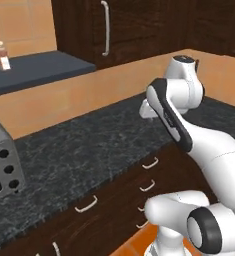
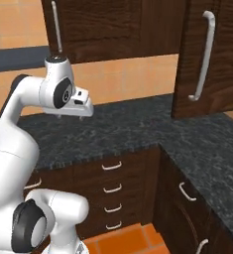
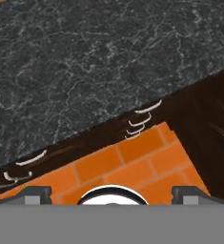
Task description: Gather all objects into one cabinet and sort the glasses and bowls to opposite sides.
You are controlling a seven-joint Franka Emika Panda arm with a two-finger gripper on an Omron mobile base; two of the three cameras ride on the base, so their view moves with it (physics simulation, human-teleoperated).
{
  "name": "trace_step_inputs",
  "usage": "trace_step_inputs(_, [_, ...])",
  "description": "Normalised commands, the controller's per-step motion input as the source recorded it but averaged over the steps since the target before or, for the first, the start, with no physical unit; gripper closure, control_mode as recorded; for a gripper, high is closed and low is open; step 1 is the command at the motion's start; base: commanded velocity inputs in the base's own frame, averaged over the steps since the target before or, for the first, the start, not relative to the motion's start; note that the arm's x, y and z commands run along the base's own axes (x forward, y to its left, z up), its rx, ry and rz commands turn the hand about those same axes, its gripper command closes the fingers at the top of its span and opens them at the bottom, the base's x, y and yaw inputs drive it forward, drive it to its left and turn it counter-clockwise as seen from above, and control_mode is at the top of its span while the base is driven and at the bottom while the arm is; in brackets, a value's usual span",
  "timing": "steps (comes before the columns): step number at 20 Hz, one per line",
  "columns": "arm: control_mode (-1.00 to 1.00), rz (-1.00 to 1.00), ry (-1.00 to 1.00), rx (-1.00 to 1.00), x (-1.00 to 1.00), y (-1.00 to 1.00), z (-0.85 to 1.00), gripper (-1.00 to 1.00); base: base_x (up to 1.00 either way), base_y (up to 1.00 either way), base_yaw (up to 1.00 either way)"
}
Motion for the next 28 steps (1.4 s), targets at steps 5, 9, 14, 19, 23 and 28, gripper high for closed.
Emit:
trace_step_inputs(5, [1.00,0.00,0.00,0.00,0.00,0.00,0.00,-1.00,0.37,0.55,-0.75])
trace_step_inputs(9, [1.00,0.00,0.00,0.00,0.00,0.00,0.00,-1.00,0.03,0.14,-0.74])
trace_step_inputs(14, [1.00,0.00,0.00,0.00,0.00,0.00,0.00,-1.00,0.00,-0.02,-0.02])
trace_step_inputs(19, [1.00,0.00,0.00,0.00,0.00,0.00,0.00,-1.00,0.07,0.00,-0.54])
trace_step_inputs(23, [1.00,0.00,0.00,0.00,0.00,0.00,0.00,-1.00,0.34,0.00,-0.44])
trace_step_inputs(28, [1.00,0.00,0.00,0.00,0.00,0.00,0.00,-1.00,0.44,0.01,-0.08])
